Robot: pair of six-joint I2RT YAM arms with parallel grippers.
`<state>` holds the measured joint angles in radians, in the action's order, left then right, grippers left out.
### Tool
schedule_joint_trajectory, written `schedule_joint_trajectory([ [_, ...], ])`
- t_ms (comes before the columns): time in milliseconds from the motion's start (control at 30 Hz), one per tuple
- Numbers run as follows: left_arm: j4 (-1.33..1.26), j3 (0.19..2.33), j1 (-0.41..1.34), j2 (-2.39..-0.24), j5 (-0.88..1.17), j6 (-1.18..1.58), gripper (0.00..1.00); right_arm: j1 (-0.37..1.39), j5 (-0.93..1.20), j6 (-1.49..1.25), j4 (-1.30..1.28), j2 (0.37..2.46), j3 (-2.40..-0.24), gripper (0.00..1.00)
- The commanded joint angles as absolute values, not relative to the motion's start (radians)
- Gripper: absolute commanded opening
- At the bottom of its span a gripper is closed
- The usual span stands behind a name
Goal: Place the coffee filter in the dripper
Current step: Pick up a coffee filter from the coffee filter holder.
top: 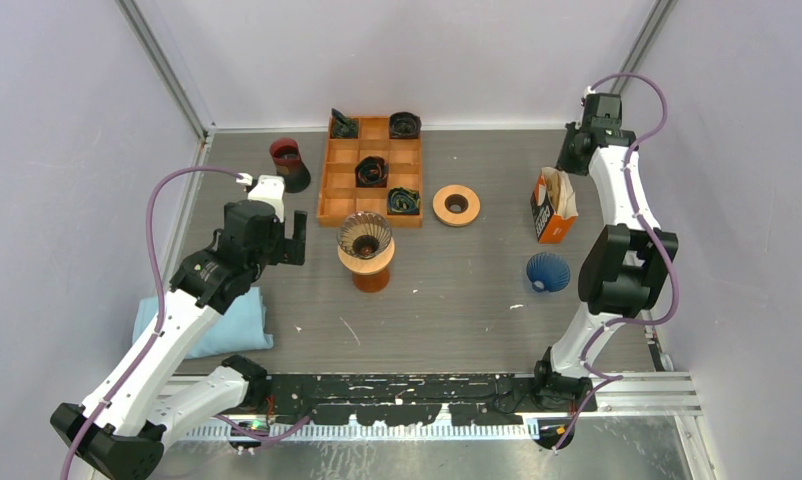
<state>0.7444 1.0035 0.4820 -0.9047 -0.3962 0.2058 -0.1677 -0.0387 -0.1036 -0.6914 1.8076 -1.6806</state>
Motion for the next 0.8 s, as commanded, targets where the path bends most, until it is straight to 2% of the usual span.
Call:
schedule_joint_trajectory([
  [0, 0.692, 1.008, 0.476, -0.888, -0.393, 0.216, 0.99, -0.172, -0.018, -0.09, -0.655, 1.818, -1.683, 0.24],
  [167, 0.692, 1.008, 0.476, -0.888, -0.393, 0.216, 0.99, -0.172, -0.016, -0.087, -0.655, 1.839, -1.684, 0.22],
  [400, 0.692, 1.008, 0.476, -0.887, -0.394, 0.216, 0.99, -0.173, -0.031, -0.083, -0.655, 1.832, -1.681, 0.01],
  [767, 0.692, 1.008, 0.476, -0.882, -0.384, 0.216, 0.99, -0.172, -0.059, -0.084, -0.67, 1.739, -1.683, 0.01],
])
